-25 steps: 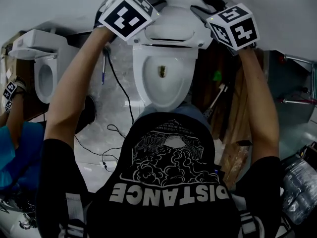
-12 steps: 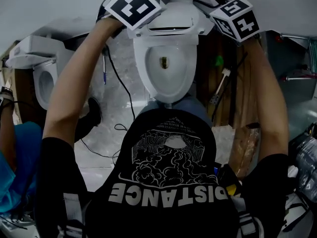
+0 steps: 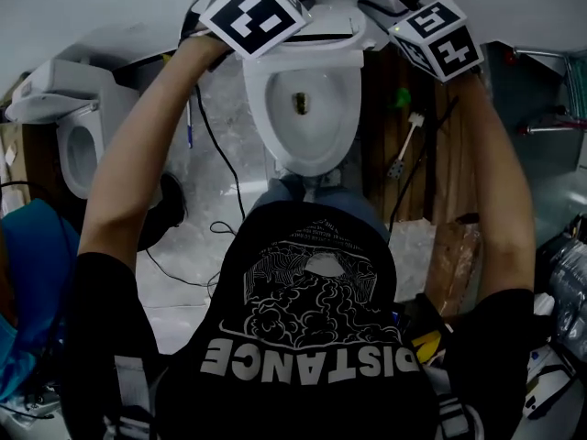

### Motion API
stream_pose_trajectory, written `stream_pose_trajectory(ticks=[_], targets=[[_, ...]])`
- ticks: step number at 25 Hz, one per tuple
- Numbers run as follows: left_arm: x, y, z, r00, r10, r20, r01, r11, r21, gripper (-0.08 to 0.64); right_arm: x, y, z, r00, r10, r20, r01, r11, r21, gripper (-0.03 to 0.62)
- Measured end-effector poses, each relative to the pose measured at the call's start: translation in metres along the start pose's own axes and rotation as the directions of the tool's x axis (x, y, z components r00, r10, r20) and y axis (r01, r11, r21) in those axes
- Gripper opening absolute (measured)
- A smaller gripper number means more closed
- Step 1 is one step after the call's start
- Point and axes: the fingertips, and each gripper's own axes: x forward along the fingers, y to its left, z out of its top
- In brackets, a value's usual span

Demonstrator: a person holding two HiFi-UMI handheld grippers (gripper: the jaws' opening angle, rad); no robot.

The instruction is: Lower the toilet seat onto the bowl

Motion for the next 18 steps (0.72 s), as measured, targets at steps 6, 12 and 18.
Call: stream_pose_trajectory(ticks=[6, 12, 18], targets=[[-0.007, -0.02, -0.008, 0.999, 0.01, -0.033, -0.01, 1.0, 0.011, 0.152, -0.01, 0.018, -0.008, 1.0, 0.014, 0.008, -0.014, 0.999, -0.04, 0.174], [-0.011, -0.052, -0.014, 0.999, 0.0, -0.054, 0.0, 1.0, 0.0, 0.152, -0.022, 0.038, -0.018, 0.997, 0.057, 0.043, -0.052, 0.994, -0.097, 0.164], [-0.017, -0.09, -0.02, 0.997, 0.029, -0.078, -0.028, 1.0, 0.006, 0.153, -0.038, 0.065, -0.035, 0.992, 0.114, 0.052, -0.104, 0.979, -0.174, 0.153]])
